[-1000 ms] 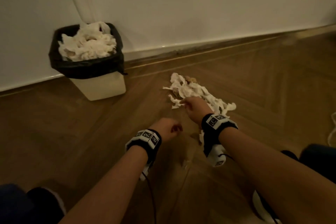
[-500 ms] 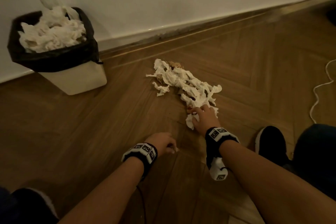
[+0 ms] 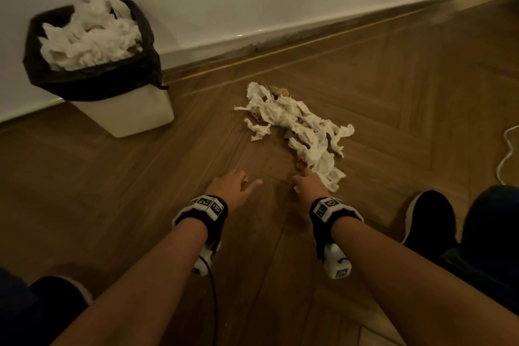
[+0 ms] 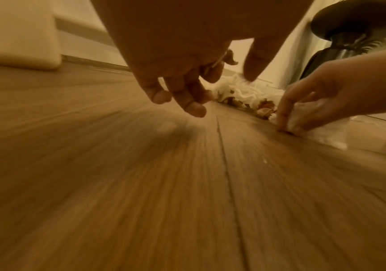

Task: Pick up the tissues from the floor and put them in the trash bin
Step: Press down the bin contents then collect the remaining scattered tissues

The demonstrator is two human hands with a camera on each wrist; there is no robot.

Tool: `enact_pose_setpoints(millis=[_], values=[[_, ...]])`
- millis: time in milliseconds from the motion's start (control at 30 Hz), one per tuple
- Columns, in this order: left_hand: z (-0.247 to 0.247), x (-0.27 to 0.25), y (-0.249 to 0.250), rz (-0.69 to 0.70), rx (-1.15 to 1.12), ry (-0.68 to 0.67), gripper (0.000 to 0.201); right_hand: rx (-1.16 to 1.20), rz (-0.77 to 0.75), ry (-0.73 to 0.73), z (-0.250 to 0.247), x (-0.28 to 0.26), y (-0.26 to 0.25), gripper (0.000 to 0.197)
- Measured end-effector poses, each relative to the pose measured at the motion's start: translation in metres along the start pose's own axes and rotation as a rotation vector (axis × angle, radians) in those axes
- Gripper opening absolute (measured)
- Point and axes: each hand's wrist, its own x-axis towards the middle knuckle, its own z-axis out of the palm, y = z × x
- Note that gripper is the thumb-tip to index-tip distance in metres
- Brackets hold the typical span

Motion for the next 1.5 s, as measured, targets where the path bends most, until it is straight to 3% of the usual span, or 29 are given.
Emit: enact_pose_setpoints(millis=[67, 167, 267, 367, 467, 733, 900, 1100, 1133, 1233, 1300, 1400, 1500], values=[[-0.002, 0.000, -0.006, -0.008, -0.061, 0.015, 0.040, 0.042, 0.013, 0.014, -0.002, 0.004, -0.001, 0.021], [0.001, 0.000, -0.016, -0.026, -0.167, 0.006, 0.025, 0.242, 0.115, 0.076, -0.006, 0.007, -0.006, 0.028], [0.006, -0.001, -0.020, -0.047, -0.279, 0.012, 0.035, 0.391, 0.158, 0.155, -0.008, 0.005, -0.011, 0.023], [0.010, -0.002, -0.022, -0.047, -0.277, 0.079, 0.019, 0.541, 0.203, 0.178, -0.010, 0.005, -0.016, 0.029], [0.011, -0.002, -0.023, -0.006, -0.251, 0.086, 0.015, 0.860, 0.295, 0.184, -0.017, 0.011, -0.019, 0.037], [0.005, 0.001, -0.024, 0.048, -0.179, 0.123, 0.015, 1.601, 0.504, 0.129, -0.051, 0.011, -0.023, 0.032], [-0.012, 0.000, -0.008, 0.038, -0.331, 0.191, 0.037, 1.914, 0.384, 0.055, -0.074, 0.002, -0.032, 0.039], [-0.053, -0.010, 0.029, 0.077, -0.864, 0.243, 0.068, 2.145, 0.243, -0.024, -0.098, -0.002, -0.058, 0.039], [-0.061, -0.010, 0.033, 0.037, -0.912, 0.253, 0.066, 2.164, 0.213, -0.035, -0.102, -0.002, -0.065, 0.037], [-0.091, -0.011, 0.034, 0.043, -0.981, 0.344, 0.019, 2.262, 0.110, -0.072, -0.122, -0.004, -0.089, 0.020], [-0.114, -0.012, 0.027, 0.041, -0.890, 0.427, 0.029, 2.336, 0.058, -0.089, -0.138, -0.005, -0.107, 0.007], [-0.145, -0.018, 0.011, -0.015, -0.750, 0.555, 0.040, 2.388, 0.044, -0.077, -0.161, -0.003, -0.130, 0.022], [-0.174, -0.029, -0.005, 0.025, -0.719, 0.738, 0.032, 2.364, -0.038, -0.116, -0.181, -0.003, -0.161, 0.020]])
